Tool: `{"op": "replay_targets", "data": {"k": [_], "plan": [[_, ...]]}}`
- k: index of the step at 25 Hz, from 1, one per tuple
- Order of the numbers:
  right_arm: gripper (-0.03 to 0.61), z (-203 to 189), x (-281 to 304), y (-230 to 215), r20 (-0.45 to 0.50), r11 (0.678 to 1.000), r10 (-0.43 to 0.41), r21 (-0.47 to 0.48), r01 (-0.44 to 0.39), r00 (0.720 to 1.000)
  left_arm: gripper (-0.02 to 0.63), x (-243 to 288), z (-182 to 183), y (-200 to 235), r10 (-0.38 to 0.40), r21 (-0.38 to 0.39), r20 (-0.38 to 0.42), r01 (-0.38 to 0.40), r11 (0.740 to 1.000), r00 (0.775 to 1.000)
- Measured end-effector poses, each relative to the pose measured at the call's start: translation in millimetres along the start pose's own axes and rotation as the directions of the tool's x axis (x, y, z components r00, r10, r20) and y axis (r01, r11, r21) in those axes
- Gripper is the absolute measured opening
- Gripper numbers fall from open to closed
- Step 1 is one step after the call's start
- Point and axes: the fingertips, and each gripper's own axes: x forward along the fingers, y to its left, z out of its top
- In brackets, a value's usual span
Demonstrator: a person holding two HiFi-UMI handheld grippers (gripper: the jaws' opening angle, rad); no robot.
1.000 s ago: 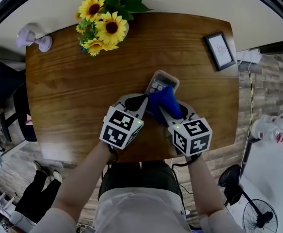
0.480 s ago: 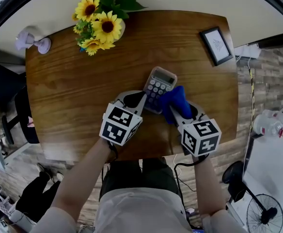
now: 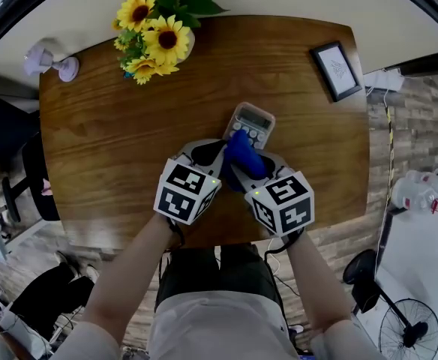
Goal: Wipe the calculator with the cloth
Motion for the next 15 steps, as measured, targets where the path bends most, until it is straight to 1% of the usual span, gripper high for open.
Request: {"op": "replay_targets", "data": {"k": [5, 8, 9, 12, 13, 15], "plan": [[0.133, -9, -4, 0, 0.0, 0.999, -0.024, -0.044, 0.024, 1.0, 0.003, -1, -1, 0, 0.027, 0.049, 0.017, -0.028, 0.998, 0.999], [0.133, -16, -10, -2, -0.021, 0.995, -0.05, -0.091, 0.048, 0.999, 0.003, -1, -1, -1, 0.019, 0.034, 0.014, -0.019, 0.999, 1.0], [0.133, -19, -12, -4, -0.029, 0.994, -0.052, -0.094, 0.049, 0.998, 0.003, 0, -1, -1, 0.016, 0.031, 0.011, -0.017, 0.999, 1.0], [0.135, -27, -20, -15, -0.045, 0.996, -0.061, -0.06, 0.059, 0.997, 0.003, 0, -1, 0, 0.011, 0.028, 0.011, -0.012, 1.0, 1.0], [0.135, -30, -23, -20, -0.055, 0.996, -0.077, -0.058, 0.074, 0.996, 0.003, -1, -1, 0, 0.011, 0.028, 0.012, -0.011, 1.0, 1.0], [0.133, -40, -29, -30, -0.09, 0.989, -0.123, -0.089, 0.115, 0.988, 0.003, -1, -1, 0, 0.01, 0.031, 0.015, -0.01, 0.999, 1.0]]}}
